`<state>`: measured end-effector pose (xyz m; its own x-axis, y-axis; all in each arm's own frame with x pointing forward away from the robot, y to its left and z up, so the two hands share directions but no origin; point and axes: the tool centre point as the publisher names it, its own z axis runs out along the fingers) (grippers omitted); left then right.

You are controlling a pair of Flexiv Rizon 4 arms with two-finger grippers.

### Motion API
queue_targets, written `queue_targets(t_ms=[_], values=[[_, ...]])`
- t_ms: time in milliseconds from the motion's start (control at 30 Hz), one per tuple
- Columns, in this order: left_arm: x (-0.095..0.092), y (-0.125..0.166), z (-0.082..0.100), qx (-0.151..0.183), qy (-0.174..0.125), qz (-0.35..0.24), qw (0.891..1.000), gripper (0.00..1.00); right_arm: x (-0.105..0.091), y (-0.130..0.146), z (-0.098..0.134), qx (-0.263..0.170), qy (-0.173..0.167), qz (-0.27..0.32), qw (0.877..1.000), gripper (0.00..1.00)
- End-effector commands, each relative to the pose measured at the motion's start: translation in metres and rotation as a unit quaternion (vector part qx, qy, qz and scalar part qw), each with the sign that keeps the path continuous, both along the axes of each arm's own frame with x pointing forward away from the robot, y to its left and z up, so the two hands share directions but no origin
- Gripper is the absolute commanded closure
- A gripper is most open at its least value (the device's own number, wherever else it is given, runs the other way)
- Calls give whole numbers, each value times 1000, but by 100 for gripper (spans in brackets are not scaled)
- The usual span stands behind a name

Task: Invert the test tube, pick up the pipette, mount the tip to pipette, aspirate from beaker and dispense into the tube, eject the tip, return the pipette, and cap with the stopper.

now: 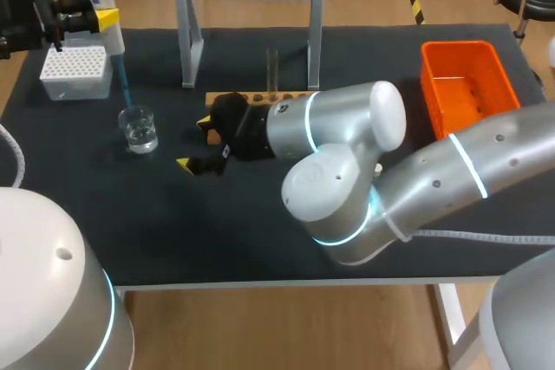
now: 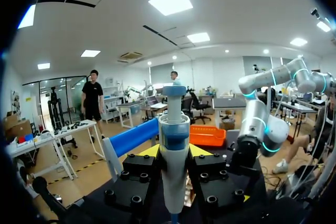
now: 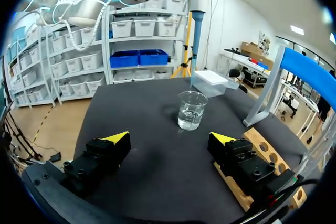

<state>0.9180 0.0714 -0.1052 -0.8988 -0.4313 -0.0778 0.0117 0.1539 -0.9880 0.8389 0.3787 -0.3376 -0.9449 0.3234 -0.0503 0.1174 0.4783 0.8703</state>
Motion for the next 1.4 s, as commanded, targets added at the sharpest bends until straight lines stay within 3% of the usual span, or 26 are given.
queue_targets(t_ms=[33,1400], values=[[0,-1,0,0,-1,1,1000,100,-1,5,-2,-3,-3,-8,1000,0],[0,-1,0,0,-1,1,1000,100,16,7,0,-11,-22,-30,999,0]])
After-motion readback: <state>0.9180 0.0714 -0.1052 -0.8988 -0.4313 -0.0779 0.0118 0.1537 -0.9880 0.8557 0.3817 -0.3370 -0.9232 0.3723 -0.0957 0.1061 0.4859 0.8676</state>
